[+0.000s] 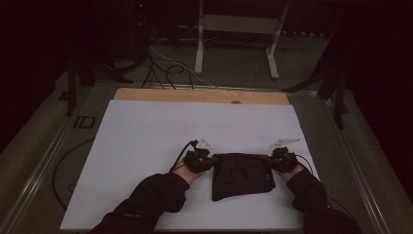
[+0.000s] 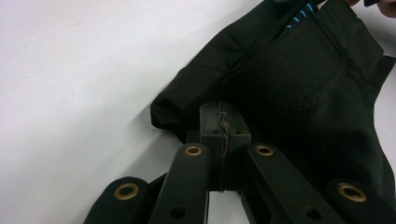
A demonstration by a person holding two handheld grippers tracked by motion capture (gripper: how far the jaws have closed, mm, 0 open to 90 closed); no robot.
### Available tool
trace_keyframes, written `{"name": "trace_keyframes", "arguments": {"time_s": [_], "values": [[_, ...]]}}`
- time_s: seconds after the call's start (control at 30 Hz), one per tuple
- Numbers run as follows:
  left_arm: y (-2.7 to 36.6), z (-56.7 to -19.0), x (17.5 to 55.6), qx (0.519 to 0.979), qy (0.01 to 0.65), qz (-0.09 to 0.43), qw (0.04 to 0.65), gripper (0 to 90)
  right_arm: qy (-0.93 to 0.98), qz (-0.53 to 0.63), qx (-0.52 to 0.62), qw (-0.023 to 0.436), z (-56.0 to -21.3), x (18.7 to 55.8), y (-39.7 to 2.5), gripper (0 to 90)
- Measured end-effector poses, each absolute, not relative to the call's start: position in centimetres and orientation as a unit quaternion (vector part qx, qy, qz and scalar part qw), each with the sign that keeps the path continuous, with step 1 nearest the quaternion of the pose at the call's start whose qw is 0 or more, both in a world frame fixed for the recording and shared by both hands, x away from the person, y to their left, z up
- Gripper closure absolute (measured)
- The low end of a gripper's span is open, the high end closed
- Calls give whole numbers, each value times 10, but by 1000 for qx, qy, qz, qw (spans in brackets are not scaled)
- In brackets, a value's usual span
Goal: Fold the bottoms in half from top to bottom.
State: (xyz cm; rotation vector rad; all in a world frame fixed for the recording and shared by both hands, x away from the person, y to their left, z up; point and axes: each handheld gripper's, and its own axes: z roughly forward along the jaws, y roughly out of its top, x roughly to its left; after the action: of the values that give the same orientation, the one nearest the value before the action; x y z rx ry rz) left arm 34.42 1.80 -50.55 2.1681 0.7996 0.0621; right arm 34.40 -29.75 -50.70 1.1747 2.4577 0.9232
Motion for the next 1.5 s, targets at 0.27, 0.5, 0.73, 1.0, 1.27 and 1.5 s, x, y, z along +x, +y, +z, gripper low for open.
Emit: {"name": "trace_keyframes", "arguments": {"time_s": [0.27,0.5,0.73,1.0,1.27,1.5], "values": [[17,-501,341,856,313,19,412,900,841,341,407,104,-507,341,-299,900],[16,-496,335,854,303,9,423,900,840,358,399,85,-502,332,-295,900],[18,-494,323,857,289,-5,426,900,841,372,388,64,-500,316,-292,900],[21,-489,297,869,252,-19,425,900,850,376,365,47,-500,289,-286,900],[19,-490,281,876,224,-28,426,900,853,379,357,39,-499,274,-285,900],[17,-491,278,875,220,-29,430,899,856,377,352,39,-500,265,-286,900]]}}
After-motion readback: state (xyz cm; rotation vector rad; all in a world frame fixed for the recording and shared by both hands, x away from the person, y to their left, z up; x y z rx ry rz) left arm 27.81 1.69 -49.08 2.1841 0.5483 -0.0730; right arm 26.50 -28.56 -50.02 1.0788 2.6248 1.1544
